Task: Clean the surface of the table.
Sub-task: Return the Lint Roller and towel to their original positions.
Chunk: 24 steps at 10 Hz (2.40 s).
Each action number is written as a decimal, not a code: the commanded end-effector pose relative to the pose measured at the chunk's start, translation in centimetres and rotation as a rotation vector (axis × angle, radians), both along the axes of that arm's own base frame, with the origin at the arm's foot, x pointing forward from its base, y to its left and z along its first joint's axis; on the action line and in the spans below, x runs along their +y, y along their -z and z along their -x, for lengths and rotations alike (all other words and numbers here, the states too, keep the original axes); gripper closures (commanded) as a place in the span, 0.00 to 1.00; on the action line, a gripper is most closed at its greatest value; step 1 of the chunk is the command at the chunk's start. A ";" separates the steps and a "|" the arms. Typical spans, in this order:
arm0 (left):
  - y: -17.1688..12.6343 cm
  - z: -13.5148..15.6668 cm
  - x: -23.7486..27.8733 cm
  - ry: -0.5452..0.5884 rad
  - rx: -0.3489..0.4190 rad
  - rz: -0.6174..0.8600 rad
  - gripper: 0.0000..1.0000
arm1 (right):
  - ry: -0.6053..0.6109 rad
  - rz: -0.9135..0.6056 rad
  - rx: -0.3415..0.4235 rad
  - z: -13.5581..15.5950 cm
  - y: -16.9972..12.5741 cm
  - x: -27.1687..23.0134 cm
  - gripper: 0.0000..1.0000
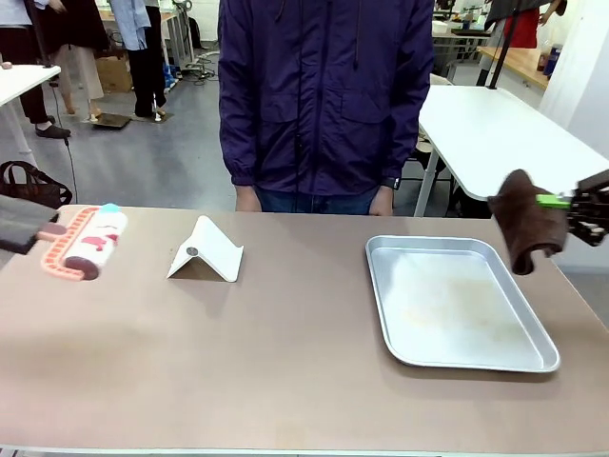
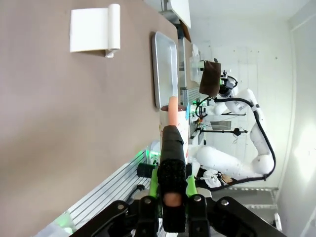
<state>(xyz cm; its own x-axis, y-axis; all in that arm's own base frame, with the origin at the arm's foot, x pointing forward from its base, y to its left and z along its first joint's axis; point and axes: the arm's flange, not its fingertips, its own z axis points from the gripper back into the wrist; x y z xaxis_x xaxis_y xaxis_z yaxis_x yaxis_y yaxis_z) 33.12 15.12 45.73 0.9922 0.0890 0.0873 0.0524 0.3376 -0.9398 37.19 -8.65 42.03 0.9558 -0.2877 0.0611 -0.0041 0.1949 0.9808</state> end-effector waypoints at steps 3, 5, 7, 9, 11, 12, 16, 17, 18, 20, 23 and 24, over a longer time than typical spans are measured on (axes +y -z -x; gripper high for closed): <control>-2.5 -3.3 -6.5 -0.006 -0.008 -0.105 0.78 | -0.037 0.107 -0.091 -2.7 -0.3 9.1 0.90; -3.8 -4.8 -9.9 0.015 -0.020 -0.193 0.78 | -0.015 0.127 -0.117 -4.7 0.9 14.2 0.90; -4.6 -6.0 -13.2 -0.024 -0.048 -0.273 0.78 | -0.012 0.112 -0.158 -5.9 2.5 19.1 0.90; -4.5 -6.6 -15.2 0.000 -0.049 -0.327 0.78 | -0.097 0.074 -0.202 -5.6 3.3 22.6 0.90; -4.3 -6.7 -14.4 0.082 -0.090 -0.239 0.78 | -0.125 0.044 -0.129 -5.6 3.5 21.0 0.90; -4.5 -6.9 -15.6 0.010 -0.075 -0.313 0.78 | -0.104 0.095 -0.154 -4.8 3.3 22.9 0.90; -4.2 -7.4 -16.2 -0.033 -0.086 -0.340 0.78 | -0.088 0.139 -0.146 -5.3 4.0 24.2 0.90; -4.8 -7.8 -17.7 -0.073 -0.104 -0.380 0.78 | -0.091 0.146 -0.163 -5.5 4.1 26.3 0.90; -5.1 -8.4 -19.2 -0.079 -0.109 -0.427 0.78 | -0.136 0.136 -0.146 -5.6 4.6 28.8 0.90; -4.9 -10.3 -21.2 -0.053 -0.082 -0.520 0.78 | -0.065 0.162 -0.130 -5.4 6.1 32.7 0.90; -4.1 -12.2 -22.6 -0.006 -0.073 -0.595 0.78 | -0.049 0.285 -0.065 -4.7 7.4 36.7 0.90; -3.7 -12.5 -23.2 -0.010 -0.081 -0.613 0.78 | -0.051 0.338 -0.068 -4.8 7.8 37.4 0.90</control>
<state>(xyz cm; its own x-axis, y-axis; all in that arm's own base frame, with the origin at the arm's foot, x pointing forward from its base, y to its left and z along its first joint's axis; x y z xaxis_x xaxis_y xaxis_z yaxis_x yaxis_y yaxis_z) 45.16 -7.81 48.75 0.9797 -0.0051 0.2004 0.1238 0.8015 -0.5850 41.15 27.35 34.12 0.9649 -0.1785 0.1927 -0.0901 0.4642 0.8811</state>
